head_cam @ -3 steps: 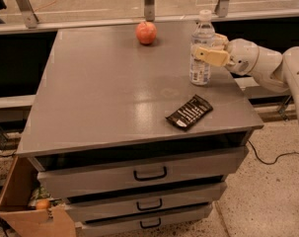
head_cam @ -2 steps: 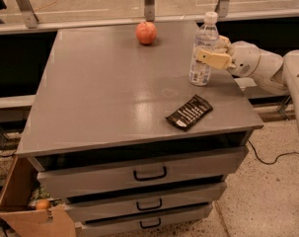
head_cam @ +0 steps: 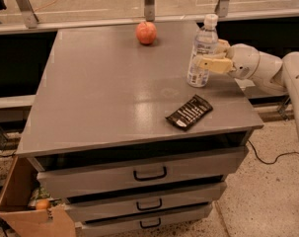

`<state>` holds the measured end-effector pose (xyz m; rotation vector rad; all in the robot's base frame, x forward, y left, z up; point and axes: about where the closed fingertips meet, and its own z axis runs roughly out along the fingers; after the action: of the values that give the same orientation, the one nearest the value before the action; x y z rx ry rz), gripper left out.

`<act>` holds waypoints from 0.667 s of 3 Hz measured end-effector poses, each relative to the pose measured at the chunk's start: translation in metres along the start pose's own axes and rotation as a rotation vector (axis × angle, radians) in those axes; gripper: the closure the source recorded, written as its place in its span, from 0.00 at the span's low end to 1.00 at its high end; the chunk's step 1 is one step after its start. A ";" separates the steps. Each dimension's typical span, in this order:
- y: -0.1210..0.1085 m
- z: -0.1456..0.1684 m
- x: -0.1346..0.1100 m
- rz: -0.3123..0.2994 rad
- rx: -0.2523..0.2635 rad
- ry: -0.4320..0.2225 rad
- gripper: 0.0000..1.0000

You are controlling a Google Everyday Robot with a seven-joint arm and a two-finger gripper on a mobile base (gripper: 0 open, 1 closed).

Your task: Place blue plastic bottle upright

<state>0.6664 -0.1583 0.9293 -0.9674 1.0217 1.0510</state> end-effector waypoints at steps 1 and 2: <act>0.003 -0.008 -0.001 -0.006 -0.008 0.040 0.00; 0.007 -0.031 -0.013 -0.025 -0.006 0.124 0.00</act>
Offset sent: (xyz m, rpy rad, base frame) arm -0.0255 -0.0731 0.0092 -0.2344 0.0043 -0.0481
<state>0.6522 -0.1895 0.9330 -1.0587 1.1059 0.9835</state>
